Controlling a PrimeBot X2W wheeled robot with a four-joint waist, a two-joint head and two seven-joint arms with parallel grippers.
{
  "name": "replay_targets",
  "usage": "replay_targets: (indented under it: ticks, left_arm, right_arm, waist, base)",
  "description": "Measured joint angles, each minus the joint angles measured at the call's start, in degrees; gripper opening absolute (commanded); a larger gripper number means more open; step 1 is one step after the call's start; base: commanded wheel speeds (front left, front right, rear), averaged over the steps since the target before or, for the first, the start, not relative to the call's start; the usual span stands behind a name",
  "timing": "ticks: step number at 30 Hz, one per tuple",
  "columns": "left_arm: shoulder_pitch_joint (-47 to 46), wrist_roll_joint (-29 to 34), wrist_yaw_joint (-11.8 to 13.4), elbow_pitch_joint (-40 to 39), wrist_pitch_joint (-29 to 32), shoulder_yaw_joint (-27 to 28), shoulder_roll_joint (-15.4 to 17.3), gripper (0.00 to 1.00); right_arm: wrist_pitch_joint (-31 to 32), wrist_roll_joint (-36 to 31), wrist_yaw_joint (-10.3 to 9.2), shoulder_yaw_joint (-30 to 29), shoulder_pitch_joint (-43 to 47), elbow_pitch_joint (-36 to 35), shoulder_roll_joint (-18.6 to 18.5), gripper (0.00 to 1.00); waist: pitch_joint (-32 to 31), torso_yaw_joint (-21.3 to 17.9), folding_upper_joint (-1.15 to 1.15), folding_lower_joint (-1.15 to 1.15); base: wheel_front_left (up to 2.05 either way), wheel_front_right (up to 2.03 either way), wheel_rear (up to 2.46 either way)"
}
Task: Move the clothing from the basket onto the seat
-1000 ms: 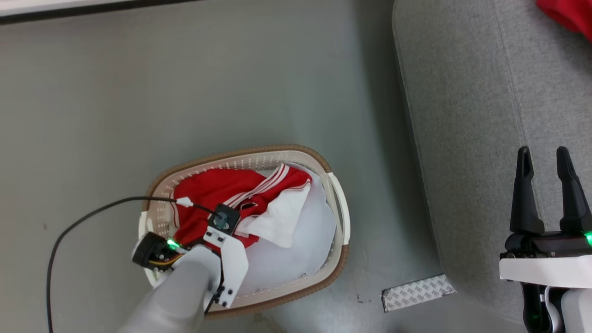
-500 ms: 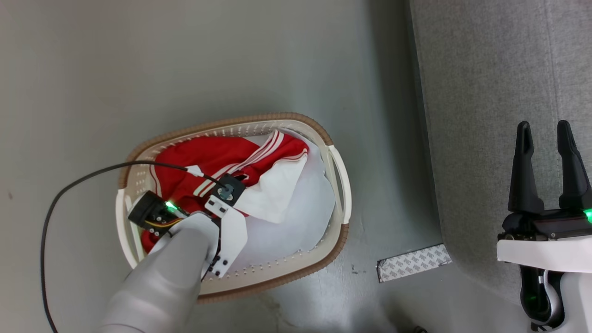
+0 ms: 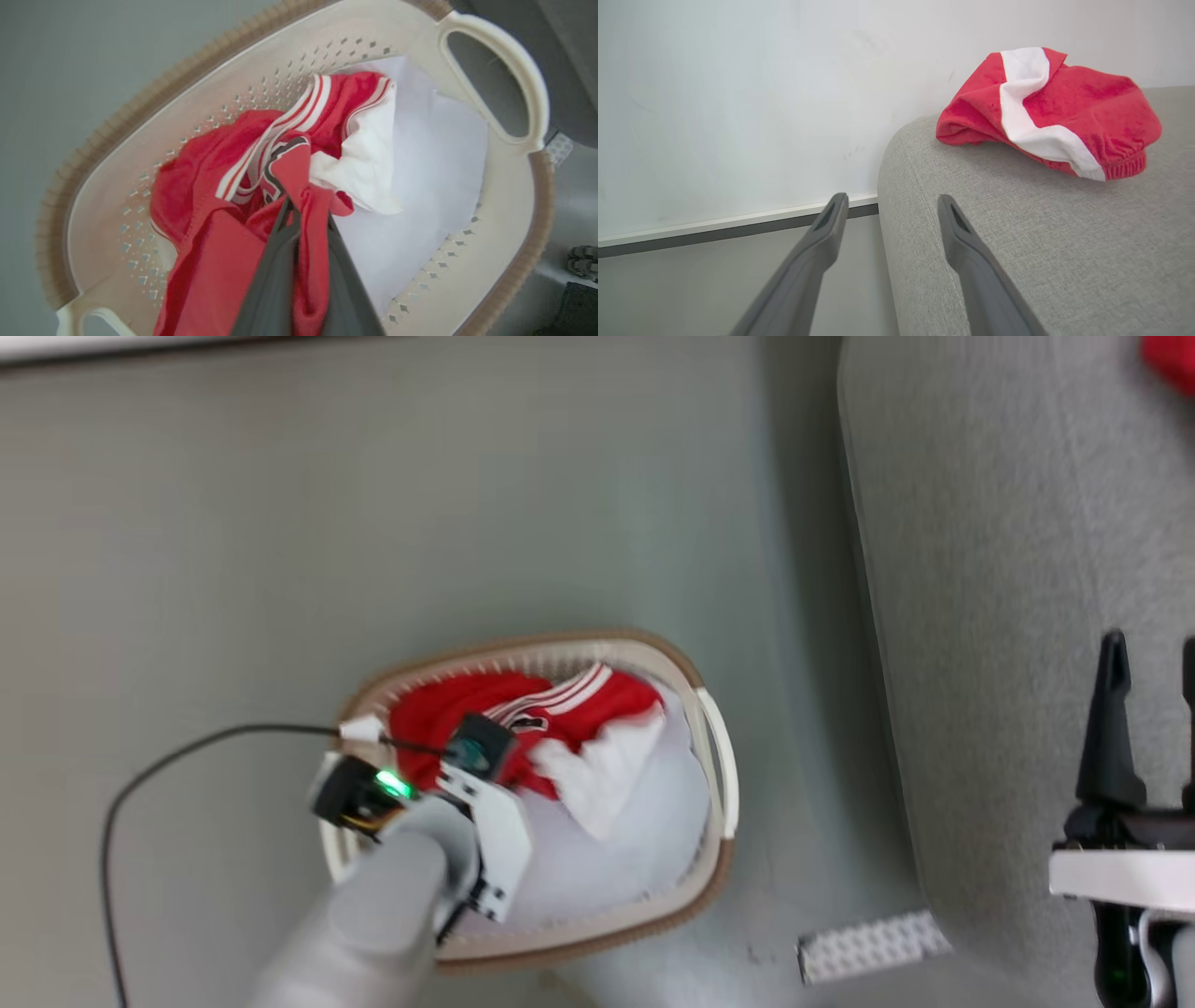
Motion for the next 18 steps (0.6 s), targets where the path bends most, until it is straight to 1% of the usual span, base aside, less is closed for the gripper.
replay_targets:
  ticks: [3, 9, 15, 18]
  left_arm:
    - [2.9, -3.4, -0.6, -4.0, -1.1, -1.9, -0.1, 0.0]
    - [7.8, -8.4, -0.7, -10.5, -2.4, -4.6, -0.1, 0.0]
    - [12.5, -12.5, 0.5, -16.1, -3.3, -5.2, -0.1, 0.0]
    - [14.5, -13.7, 1.7, -19.2, -4.2, -4.4, -0.1, 0.0]
  right_arm:
    - [0.0, -1.5, 0.0, -1.4, 1.9, 0.5, 0.0, 1.0]
    - [0.0, -3.3, 0.0, -4.0, 6.1, 1.2, 0.0, 1.0]
    - [0.0, -4.7, 0.0, -4.8, 9.8, 2.0, 0.0, 1.0]
    - [0.0, -5.1, 0.0, -5.1, 11.5, 2.3, 0.0, 1.0]
  waist:
    - [-3.9, 1.3, 0.0, 0.0]
    - [-12.3, 4.3, 0.0, -0.01]
    - [-20.5, 7.3, 0.0, -0.01]
    - [-24.3, 8.5, 0.0, -0.02]
  base:
    - [0.0, 0.0, 0.0]
    - [0.0, 0.0, 0.0]
    - [0.0, 0.0, 0.0]
    - [0.0, 0.0, 0.0]
